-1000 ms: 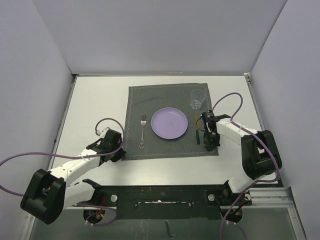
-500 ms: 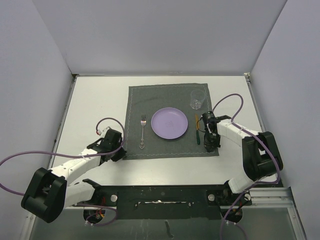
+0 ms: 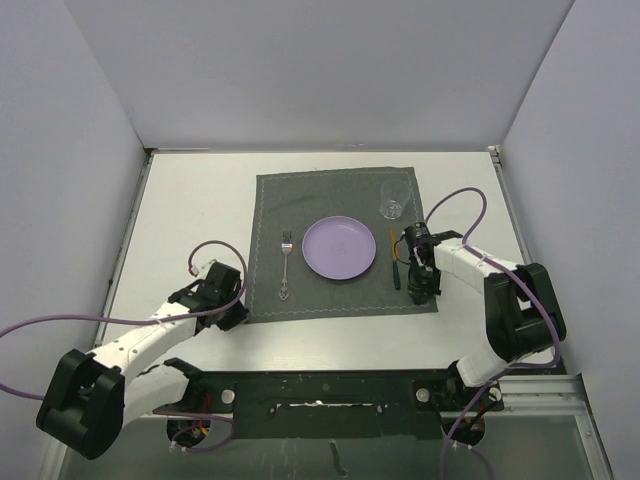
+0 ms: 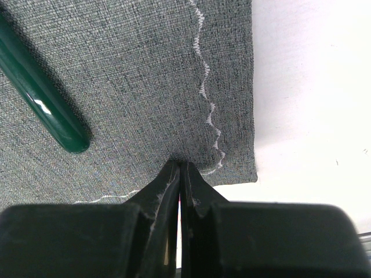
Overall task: Set the dinner table for one person
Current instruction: Adjust the napkin at the center of the board.
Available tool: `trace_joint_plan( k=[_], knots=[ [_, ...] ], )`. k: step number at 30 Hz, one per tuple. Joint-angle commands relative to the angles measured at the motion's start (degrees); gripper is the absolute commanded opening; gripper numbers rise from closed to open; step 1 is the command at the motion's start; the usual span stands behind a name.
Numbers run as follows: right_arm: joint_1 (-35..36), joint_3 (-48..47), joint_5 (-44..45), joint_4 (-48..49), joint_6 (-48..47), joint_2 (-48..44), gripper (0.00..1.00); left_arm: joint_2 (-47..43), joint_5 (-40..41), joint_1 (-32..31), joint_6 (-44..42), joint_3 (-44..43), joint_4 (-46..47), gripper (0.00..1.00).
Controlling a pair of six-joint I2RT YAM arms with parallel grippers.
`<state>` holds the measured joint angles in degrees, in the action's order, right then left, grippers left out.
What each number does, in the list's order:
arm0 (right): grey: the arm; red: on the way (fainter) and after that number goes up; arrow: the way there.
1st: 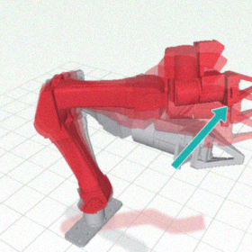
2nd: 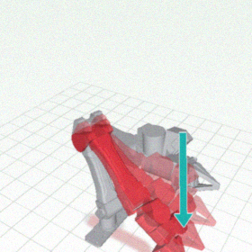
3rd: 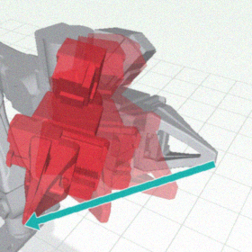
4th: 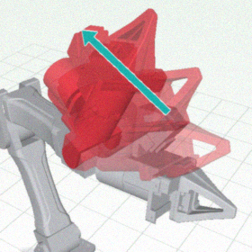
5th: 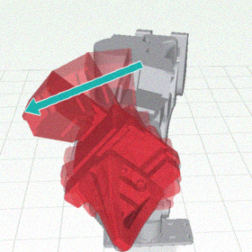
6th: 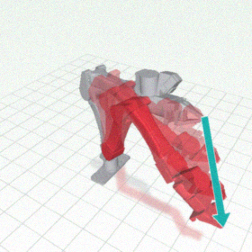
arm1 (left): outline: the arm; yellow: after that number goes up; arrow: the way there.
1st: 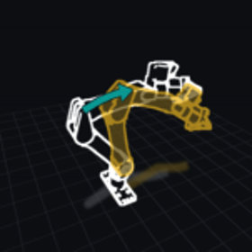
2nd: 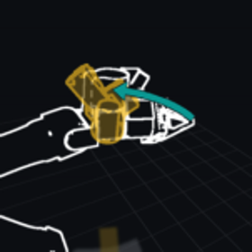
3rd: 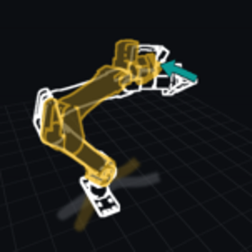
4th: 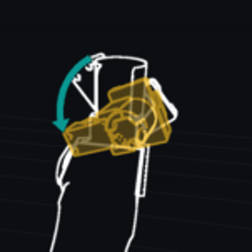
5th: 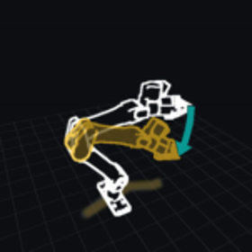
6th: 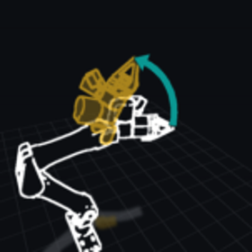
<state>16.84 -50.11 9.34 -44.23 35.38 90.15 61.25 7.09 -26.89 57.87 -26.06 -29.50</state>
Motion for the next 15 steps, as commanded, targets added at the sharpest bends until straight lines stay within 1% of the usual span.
trace_joint_plan(
  k=[1, 8, 15],
  knots=[
    [-0.4, 0.4, -1.0, -0.5, 0.0, -1.7, 0.00, -0.7, 0.9, 0.0, -0.5, -0.1, -2.4, 0.00],
    [-0.4, 0.4, -0.4, -1.4, 0.0, -3.1, 0.00, 0.8, 0.3, 0.0, -0.8, -0.5, -1.3, 0.00],
    [-0.5, 0.4, -0.4, -1.7, 0.1, -3.5, 0.00, -0.2, 0.6, 0.0, -1.1, -0.5, -2.6, 0.00]
  ],
)
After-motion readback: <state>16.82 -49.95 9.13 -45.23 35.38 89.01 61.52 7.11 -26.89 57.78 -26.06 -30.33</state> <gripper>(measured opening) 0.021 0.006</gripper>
